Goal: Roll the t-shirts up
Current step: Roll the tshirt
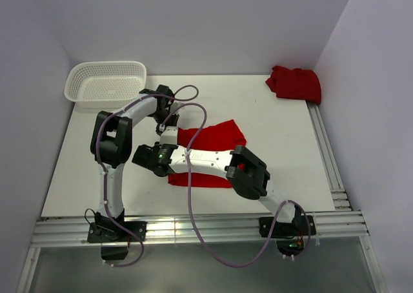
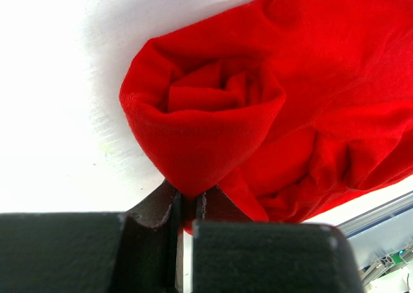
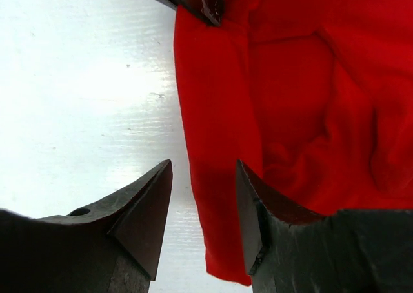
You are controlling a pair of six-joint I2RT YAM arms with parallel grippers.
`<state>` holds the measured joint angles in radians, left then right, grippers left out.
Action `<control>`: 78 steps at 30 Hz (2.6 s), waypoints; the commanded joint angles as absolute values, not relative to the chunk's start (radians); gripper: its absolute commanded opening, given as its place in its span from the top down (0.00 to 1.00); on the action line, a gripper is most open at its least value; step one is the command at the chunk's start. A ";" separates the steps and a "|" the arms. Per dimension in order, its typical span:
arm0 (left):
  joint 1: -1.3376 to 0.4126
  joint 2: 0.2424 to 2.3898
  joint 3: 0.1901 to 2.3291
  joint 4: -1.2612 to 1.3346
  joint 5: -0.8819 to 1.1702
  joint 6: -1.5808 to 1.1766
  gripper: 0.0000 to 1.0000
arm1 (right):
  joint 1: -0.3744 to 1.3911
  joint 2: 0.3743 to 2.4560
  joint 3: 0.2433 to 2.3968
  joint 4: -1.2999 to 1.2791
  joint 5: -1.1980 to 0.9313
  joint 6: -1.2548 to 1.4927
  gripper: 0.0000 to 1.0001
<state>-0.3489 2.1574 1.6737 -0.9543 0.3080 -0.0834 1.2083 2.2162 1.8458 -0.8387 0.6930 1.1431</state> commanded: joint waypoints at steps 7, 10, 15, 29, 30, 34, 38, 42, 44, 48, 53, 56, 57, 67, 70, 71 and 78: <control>-0.364 2.203 1.689 -0.965 0.236 -0.072 1.00 | 1.223 2.278 1.885 -0.893 0.729 1.152 0.49; -0.364 2.206 1.692 -0.963 0.241 -0.069 0.96 | 1.229 2.287 1.868 -0.911 0.718 1.177 0.48; -0.364 2.217 1.701 -0.962 0.244 -0.066 0.89 | 1.238 2.302 1.824 -0.902 0.687 1.199 0.48; -0.328 2.204 1.831 -1.025 0.403 -0.028 0.36 | 1.224 2.275 1.703 -0.781 0.618 1.192 0.69; -0.322 2.203 1.866 -1.032 0.446 -0.025 0.35 | 1.220 2.243 1.680 -0.750 0.598 1.181 0.81; -0.284 2.181 1.939 -1.078 0.557 0.023 0.31 | 1.184 2.110 1.482 -0.423 0.477 1.146 0.86; -0.233 2.134 1.939 -1.091 0.647 0.069 0.31 | 1.114 1.979 1.192 -0.079 0.312 1.150 0.87; -0.186 2.096 1.861 -1.071 0.729 0.104 0.31 | 1.054 1.907 1.008 0.225 0.161 1.204 0.87; -0.173 2.066 1.782 -1.043 0.739 0.121 0.31 | 1.034 1.902 0.924 0.386 0.092 1.247 0.87; -0.173 2.036 1.639 -0.951 0.753 0.132 0.31 | 1.000 1.925 0.832 0.592 0.015 1.304 0.87; -0.173 2.045 1.497 -0.812 0.793 0.121 0.31 | 0.979 1.959 0.747 0.765 -0.021 1.367 0.87; -0.176 2.071 1.465 -0.744 0.824 0.092 0.31 | 0.977 1.967 0.724 0.796 -0.028 1.384 0.87; -0.178 2.078 1.462 -0.733 0.824 0.083 0.31 | 0.976 1.968 0.716 0.807 -0.028 1.388 0.87; -0.235 2.123 1.493 -0.670 0.668 -0.086 0.53 | 0.974 1.945 0.707 0.733 -0.003 1.384 0.76; -0.262 2.122 1.503 -0.686 0.583 -0.103 0.65 | 0.980 1.908 0.736 0.602 0.046 1.347 0.68; -0.270 2.118 1.503 -0.692 0.542 -0.100 0.66 | 0.983 1.882 0.748 0.551 0.089 1.336 0.63; -0.313 2.114 1.539 -0.770 0.392 -0.067 0.69 | 1.049 1.824 1.049 -0.117 0.345 1.252 0.44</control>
<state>-0.2958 2.1105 1.5181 -0.7822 0.5667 -0.0875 1.0191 1.8572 0.9195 0.2909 0.1753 1.3163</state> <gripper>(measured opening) 0.319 0.543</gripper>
